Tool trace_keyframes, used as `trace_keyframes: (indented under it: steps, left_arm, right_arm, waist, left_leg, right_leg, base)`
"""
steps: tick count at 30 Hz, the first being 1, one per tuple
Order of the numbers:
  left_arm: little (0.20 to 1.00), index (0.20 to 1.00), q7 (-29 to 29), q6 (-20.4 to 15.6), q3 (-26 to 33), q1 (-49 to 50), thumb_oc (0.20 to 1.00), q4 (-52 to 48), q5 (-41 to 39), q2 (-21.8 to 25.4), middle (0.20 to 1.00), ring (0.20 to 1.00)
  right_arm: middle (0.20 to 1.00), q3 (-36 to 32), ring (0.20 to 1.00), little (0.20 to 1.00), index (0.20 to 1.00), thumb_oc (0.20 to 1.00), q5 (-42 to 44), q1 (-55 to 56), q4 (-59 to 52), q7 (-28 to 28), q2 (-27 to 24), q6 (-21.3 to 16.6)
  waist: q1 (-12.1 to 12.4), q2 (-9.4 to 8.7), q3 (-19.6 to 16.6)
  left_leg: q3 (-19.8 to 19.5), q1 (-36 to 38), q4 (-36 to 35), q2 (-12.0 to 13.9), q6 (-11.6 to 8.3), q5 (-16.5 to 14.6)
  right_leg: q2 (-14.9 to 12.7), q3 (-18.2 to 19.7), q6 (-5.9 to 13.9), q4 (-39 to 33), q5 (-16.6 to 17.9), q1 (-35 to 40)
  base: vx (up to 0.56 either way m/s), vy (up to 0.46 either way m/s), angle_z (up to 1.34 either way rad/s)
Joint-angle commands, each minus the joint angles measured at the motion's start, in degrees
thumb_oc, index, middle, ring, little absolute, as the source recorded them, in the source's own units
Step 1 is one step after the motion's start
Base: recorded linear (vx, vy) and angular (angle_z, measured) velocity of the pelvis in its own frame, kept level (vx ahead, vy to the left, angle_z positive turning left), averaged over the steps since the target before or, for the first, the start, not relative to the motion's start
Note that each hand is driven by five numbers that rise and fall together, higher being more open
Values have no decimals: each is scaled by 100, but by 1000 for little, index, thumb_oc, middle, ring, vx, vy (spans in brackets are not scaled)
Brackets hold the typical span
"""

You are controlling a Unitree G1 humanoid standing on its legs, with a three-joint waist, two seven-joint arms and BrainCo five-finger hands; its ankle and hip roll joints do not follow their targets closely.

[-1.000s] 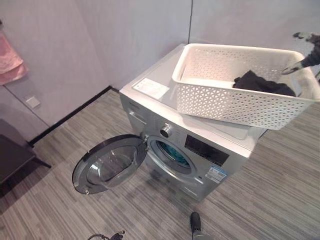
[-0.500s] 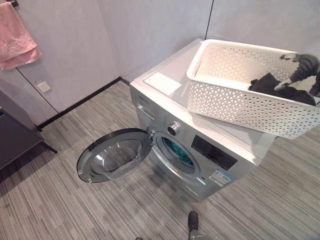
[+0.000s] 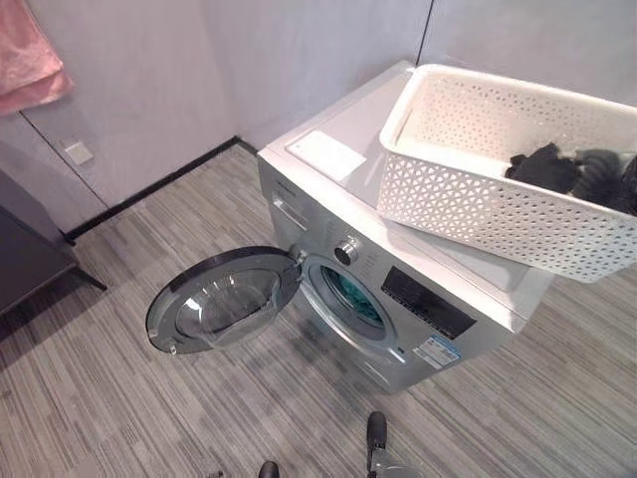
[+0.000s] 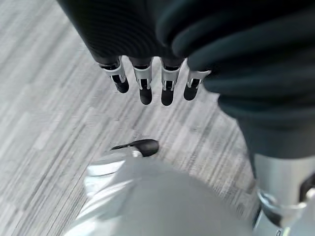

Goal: Grab the laundry basket,head to the washer,open it,put in the laundry and shut it.

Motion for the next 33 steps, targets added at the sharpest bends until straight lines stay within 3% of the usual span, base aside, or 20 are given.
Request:
trace_keyframes:
  steps: [1, 11, 12, 13, 14, 24, 33]
  left_arm:
    - [1000, 1000, -73, 5, -188, -95, 1000, 227, -229, 371, 1000, 1000]
    - [1000, 1000, -117, -49, -252, -26, 1000, 159, -284, 354, 1000, 1000]
    - [1000, 1000, -119, -46, -269, -34, 1000, 159, -293, 346, 1000, 1000]
    - [1000, 1000, -119, -47, -269, -34, 1000, 159, -293, 345, 1000, 1000]
    - [1000, 1000, -119, -45, -322, -39, 1000, 165, -283, 320, 1000, 1000]
    - [1000, 1000, 10, -51, -384, -175, 1000, 293, -218, 228, 1000, 1000]
    - [1000, 1000, 163, -46, -261, -137, 1000, 604, 36, 265, 1000, 1000]
  right_arm:
    - [1000, 331, 1000, 1000, 1000, 1000, -293, -330, 281, 12, -7, -19]
    - [1000, 425, 1000, 1000, 1000, 1000, -105, -370, 295, 312, 221, 25]
    - [595, 411, 595, 595, 595, 595, -83, -398, 330, 286, 242, 23]
    - [520, 413, 520, 520, 520, 520, -83, -399, 332, 285, 243, 22]
    - [200, 345, 200, 200, 200, 200, -27, -441, 415, 219, 278, 21]
    - [200, -252, 200, 200, 200, 200, 689, -559, 235, -309, 235, -84]
    - [200, -1585, 200, 200, 200, 200, 1333, -648, -238, -1541, 38, -338]
  waist:
    - [-3, -416, 264]
    - [32, -305, 339]
    - [35, -299, 342]
    - [34, -298, 343]
    - [38, -287, 335]
    - [8, -324, 252]
    - [-47, -433, 13]
  left_leg:
    - [4, 296, -274, 257, -125, 1119]
    - [10, 152, -274, 233, -130, 1211]
    - [5, 149, -274, 231, -128, 1213]
    - [4, 149, -274, 231, -128, 1213]
    - [-6, 141, -274, 226, -131, 1221]
    - [28, 361, -274, 215, -103, 1060]
    - [118, 699, -274, 211, -82, 824]
  right_leg:
    - [-209, 498, 354, 7, -580, 436]
    - [-199, 561, 349, 7, -538, 296]
    - [-202, 559, 349, 7, -539, 298]
    - [-202, 558, 349, 7, -539, 298]
    - [-206, 546, 351, 7, -541, 302]
    - [-240, 551, 383, 7, -572, 524]
    - [-255, 517, 389, 7, -623, 858]
  base:
    - [-44, -17, 5]
    - [-8, -2, -1]
    - [0, 0, 0]
    - [0, 0, 0]
    - [0, 0, 0]
    - [0, 0, 0]
    - [0, 0, 0]
